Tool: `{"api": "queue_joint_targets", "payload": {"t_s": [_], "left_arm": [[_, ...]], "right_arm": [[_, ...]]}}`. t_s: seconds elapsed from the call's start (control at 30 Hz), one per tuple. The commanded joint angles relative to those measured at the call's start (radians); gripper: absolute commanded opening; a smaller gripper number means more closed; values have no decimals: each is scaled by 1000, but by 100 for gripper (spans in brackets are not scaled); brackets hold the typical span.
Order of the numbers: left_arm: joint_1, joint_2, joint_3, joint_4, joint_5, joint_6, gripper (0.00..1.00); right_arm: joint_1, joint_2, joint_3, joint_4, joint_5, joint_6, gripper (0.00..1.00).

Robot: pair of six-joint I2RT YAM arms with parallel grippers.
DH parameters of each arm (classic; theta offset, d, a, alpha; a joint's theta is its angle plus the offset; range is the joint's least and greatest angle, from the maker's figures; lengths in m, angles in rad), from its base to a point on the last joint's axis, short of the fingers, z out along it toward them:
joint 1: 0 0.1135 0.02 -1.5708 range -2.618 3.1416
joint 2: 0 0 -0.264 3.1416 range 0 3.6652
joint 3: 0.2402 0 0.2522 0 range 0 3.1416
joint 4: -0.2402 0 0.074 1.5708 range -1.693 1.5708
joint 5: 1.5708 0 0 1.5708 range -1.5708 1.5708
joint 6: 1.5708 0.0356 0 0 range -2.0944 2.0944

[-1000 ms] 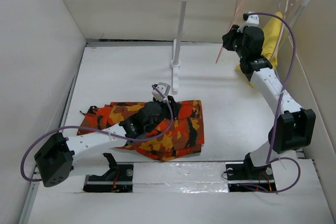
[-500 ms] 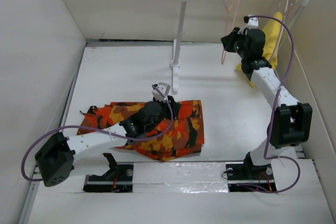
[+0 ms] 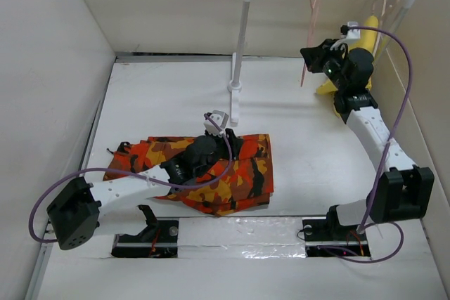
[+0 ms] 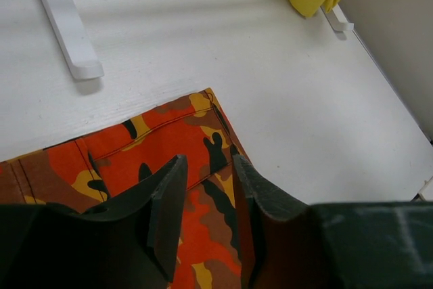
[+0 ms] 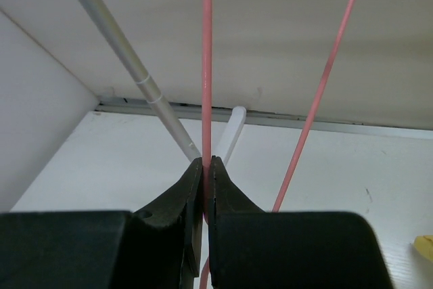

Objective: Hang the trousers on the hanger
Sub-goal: Pick up the hanger from the clothesline, then place the trousers on the hanger.

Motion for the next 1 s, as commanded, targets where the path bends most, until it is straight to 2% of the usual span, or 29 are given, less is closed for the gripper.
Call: {"api": "queue_joint_targets", "payload": {"t_s": [0.0,0.1,0.37,0.57,0.73,0.87,0.97], "left_arm": [[5,2,28,42,-6,19,32],[5,7,23,55,-27,27,36],[5,10,23,65,-16,41,37],[5,30,26,87,13,33,39],[5,100,60,130,92,-8,40],[-28,180,147,113,111,-24,40],[-60,220,200,110,128,-39,41]], "right_arm": [[-7,-63,-56,106,-45,-5,0],[-7,-89,-135,132,-59,-2,0],[-7,-198,-367,193,-59,15,0],[84,-305,-605,212,31,11,0],[153,-386,-793,224,53,28,0],[234,-463,-934,196,87,31,0],[266,-555,-973,103,137,30,0]]}}
